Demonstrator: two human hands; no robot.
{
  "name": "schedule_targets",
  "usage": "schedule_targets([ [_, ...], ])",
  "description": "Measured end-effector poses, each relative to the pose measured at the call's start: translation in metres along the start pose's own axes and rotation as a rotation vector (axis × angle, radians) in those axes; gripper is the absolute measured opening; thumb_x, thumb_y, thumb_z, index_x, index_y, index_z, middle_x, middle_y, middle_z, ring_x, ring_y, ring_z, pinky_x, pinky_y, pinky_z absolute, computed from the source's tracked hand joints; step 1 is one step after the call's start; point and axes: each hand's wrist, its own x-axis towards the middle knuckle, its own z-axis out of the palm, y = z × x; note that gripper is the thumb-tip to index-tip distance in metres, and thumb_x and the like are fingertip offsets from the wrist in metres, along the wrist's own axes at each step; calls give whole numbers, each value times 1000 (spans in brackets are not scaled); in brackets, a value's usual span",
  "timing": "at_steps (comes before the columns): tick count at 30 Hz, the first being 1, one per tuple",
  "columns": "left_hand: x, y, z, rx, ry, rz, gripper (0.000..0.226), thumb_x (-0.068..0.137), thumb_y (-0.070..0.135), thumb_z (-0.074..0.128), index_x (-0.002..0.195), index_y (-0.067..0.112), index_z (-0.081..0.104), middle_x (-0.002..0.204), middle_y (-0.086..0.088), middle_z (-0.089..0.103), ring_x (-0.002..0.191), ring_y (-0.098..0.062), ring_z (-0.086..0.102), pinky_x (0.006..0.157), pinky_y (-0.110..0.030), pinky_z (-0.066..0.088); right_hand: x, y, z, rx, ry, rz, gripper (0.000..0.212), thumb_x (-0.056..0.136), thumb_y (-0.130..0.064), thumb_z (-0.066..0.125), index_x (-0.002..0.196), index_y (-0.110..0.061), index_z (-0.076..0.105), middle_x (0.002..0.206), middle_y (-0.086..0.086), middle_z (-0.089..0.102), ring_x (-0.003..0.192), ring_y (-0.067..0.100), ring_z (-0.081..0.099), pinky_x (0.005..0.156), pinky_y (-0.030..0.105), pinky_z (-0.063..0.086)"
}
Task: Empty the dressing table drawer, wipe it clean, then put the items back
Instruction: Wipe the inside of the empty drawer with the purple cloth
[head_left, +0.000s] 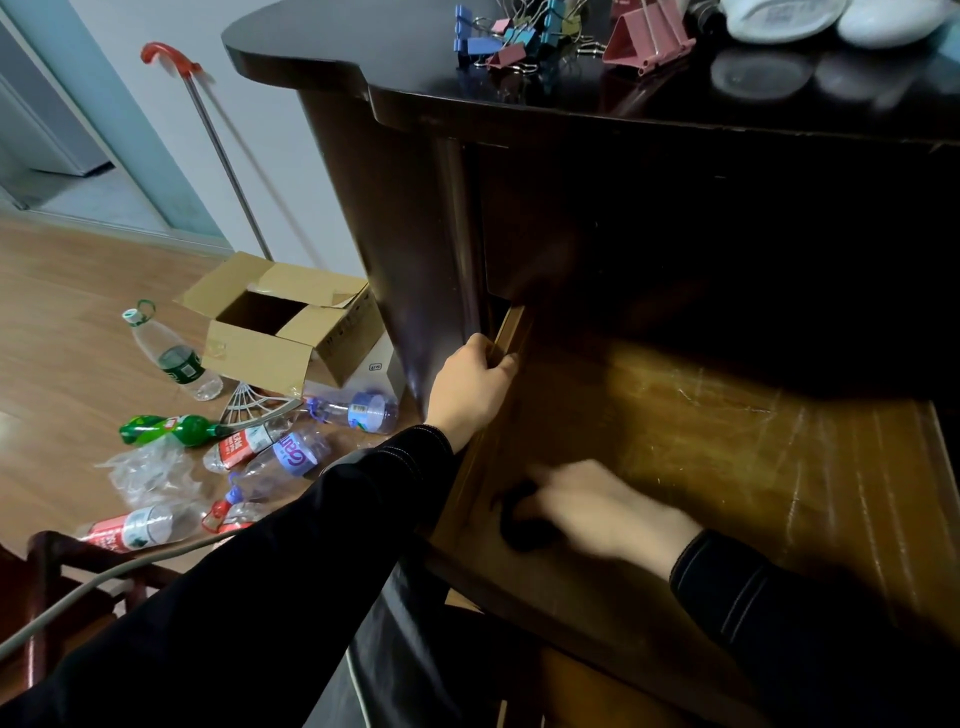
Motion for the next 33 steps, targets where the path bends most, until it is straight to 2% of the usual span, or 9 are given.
schedule_targets([
  [2,0,0,0,0,3,-2,30,96,43,54,107,15,55,107,-5,63,95,-27,59,82,-38,48,-1,8,-10,-89,14,116,28,97,-3,49,114,-16,67,130,16,55,97,33,65,77,43,55],
  [4,0,0,0,-4,1,-3,30,96,43,54,107,15,55,105,-4,63,95,-26,59,81,-37,47,-6,-4,-7,-122,-17,55,28,98,-5,47,112,-16,68,124,13,57,92,30,65,75,41,54],
  [8,0,-1,0,-4,0,4,29,96,44,53,106,17,54,102,-1,62,92,-24,59,78,-36,46,-19,-24,4,54,-141,-95,35,97,-5,49,125,-17,66,123,12,58,96,34,61,77,40,49],
  [14,0,-1,0,-17,9,-2,28,96,44,54,102,16,55,97,0,62,89,-24,58,74,-34,42,-11,10,-14,-84,-66,195,25,94,2,52,108,-13,67,130,16,53,98,30,61,72,38,49],
  [20,-1,0,-1,-15,2,4,29,97,44,54,106,16,54,100,-1,62,92,-24,60,83,-39,51,-18,-28,9,71,-147,-105,35,95,-4,52,122,-21,66,114,8,57,87,31,59,66,38,45],
  [24,0,0,0,4,14,-3,31,96,45,54,106,15,55,102,-3,63,92,-26,59,80,-37,47,-5,13,5,42,-20,180,47,96,-1,53,134,-28,61,120,6,56,100,26,64,74,35,52],
  [28,0,0,0,2,3,-2,33,97,44,54,109,14,55,102,-2,62,95,-26,59,85,-40,50,3,36,-4,53,98,453,48,94,3,57,134,-23,60,125,10,53,96,28,64,74,34,55],
  [30,0,0,0,4,2,-5,33,97,44,54,109,14,55,103,-3,62,95,-27,59,85,-40,50,2,20,-2,34,85,394,37,95,2,55,126,-18,64,123,13,55,94,31,64,75,37,53],
  [33,0,-1,0,6,-1,3,30,97,44,53,108,17,54,101,-1,62,91,-24,59,78,-35,46,-11,-20,16,118,3,63,34,100,-8,51,129,-21,65,120,11,57,92,33,63,75,38,50],
])
